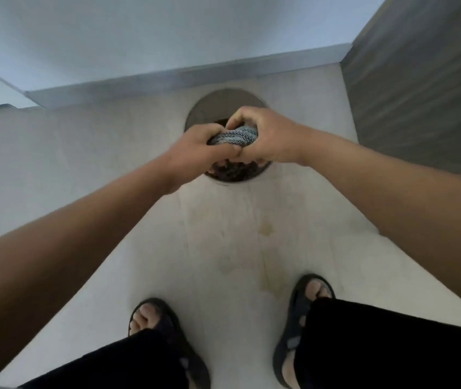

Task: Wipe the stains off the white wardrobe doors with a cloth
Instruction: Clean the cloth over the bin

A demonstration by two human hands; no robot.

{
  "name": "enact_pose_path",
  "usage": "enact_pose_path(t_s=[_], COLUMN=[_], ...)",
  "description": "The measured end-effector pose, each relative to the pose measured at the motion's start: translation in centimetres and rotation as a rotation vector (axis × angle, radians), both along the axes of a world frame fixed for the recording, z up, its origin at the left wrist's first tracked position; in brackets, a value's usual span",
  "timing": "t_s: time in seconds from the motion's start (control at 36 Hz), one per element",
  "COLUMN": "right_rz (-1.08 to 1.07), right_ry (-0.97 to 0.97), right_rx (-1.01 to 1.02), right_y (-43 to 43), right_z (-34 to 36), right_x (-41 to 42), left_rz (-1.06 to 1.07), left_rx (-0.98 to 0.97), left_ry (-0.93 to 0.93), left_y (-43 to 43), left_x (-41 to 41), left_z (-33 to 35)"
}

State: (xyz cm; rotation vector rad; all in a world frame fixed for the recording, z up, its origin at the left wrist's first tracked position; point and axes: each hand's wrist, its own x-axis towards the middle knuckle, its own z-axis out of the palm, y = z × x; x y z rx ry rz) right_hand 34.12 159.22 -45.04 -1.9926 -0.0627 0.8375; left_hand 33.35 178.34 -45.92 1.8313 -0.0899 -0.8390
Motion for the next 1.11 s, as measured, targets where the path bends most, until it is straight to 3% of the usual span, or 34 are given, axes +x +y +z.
enact_pose_path(t_s=[0.08,0.17,0.28,0.44,0.56,0.64,0.81,0.89,1.11], right_rz=[-0.102,-0.144,-0.218,-0.347,-0.489,-0.584,-0.807,-0.856,-1.105], right_ry=[0.15,0.21,0.275,0.323,0.278,0.131,-0.161,-0.191,-0.403], right_rx=[0.113,0.148,0.219,0.297,0.348,0.291,0.117,0.148,0.123], right_y=[-0.9,-1.8,-3.5,-3.5,-1.1,0.4,2.1,1.7,-3.0], right_z=[7.1,16.2,32.4,50.8,63.1,71.1,81.3,84.3,88.4], right_x=[-2.1,-3.3,-3.4,-4.8,-6.1,-8.0,-14.1,-17.8,-29.6], left_rz=[0.11,0.254,0.302,0.252,0.159,0.017,-0.164,-0.215,-0.122], left_rx=[-0.204,-0.295,-0.287,-0.347,-0.434,-0.48,-0.617,-0.666,-0.65], left_ry=[0.252,0.361,0.32,0.248,0.16,0.14,0.184,0.173,0.228], left_y=[-0.1,-0.5,-0.4,0.3,1.8,3.2,2.5,0.9,-6.6], left_x=[-1.7,-2.9,-3.0,-2.1,-1.9,-2.6,-6.5,-8.9,-17.1], left_z=[6.9,15.9,30.0,47.5,59.5,67.2,77.3,80.1,83.7])
